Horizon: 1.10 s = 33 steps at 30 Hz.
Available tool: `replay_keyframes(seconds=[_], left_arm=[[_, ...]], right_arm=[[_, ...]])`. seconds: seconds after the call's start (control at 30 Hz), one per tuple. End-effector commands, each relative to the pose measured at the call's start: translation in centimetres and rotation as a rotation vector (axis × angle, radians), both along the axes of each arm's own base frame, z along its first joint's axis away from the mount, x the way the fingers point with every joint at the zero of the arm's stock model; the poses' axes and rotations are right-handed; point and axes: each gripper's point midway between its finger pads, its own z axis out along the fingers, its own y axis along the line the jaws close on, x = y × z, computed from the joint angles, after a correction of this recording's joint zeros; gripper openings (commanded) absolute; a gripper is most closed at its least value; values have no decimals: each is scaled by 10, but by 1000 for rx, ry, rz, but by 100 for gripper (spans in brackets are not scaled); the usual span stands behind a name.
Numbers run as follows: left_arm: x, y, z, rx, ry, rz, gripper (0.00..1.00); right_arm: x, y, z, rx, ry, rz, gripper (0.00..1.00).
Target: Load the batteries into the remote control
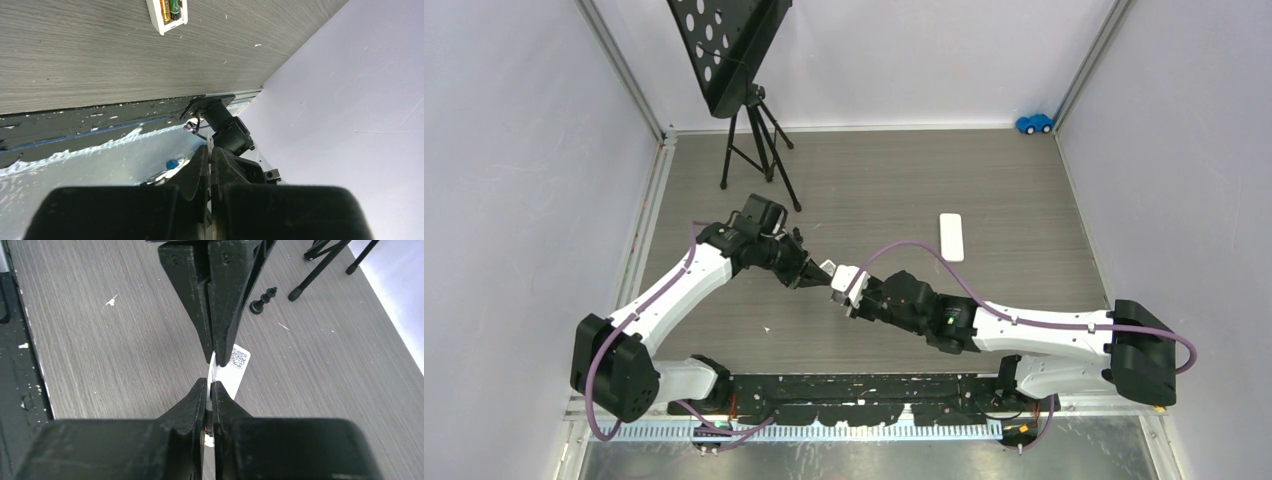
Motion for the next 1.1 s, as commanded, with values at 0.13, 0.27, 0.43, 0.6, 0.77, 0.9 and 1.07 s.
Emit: replay_keyframes(seconds=[0.13, 0.27, 0.43, 0.6, 0.77, 0.9, 1.07], left_arm=[[-3, -3, 19, -62, -51, -6, 22], [6, -2, 23, -60, -169, -27, 63], [28, 11, 11, 13, -383, -125, 79], [43, 34, -23, 206, -471, -220, 82], [55, 52, -52, 357, -484, -265, 77], [55, 54, -65, 381, -470, -306, 75], [59, 52, -71, 385, -472, -334, 74]], right_arm=[[4, 0, 25, 121, 9, -61, 0], [3, -12, 34, 191, 128, -158, 0], [1, -34, 23, 232, 382, -383, 0], [-28, -26, -16, 196, 704, -458, 0], [-31, -25, -75, 91, 918, -596, 0], [-12, -24, -93, 122, 1097, -625, 0], [5, -23, -105, 151, 1244, -645, 0]])
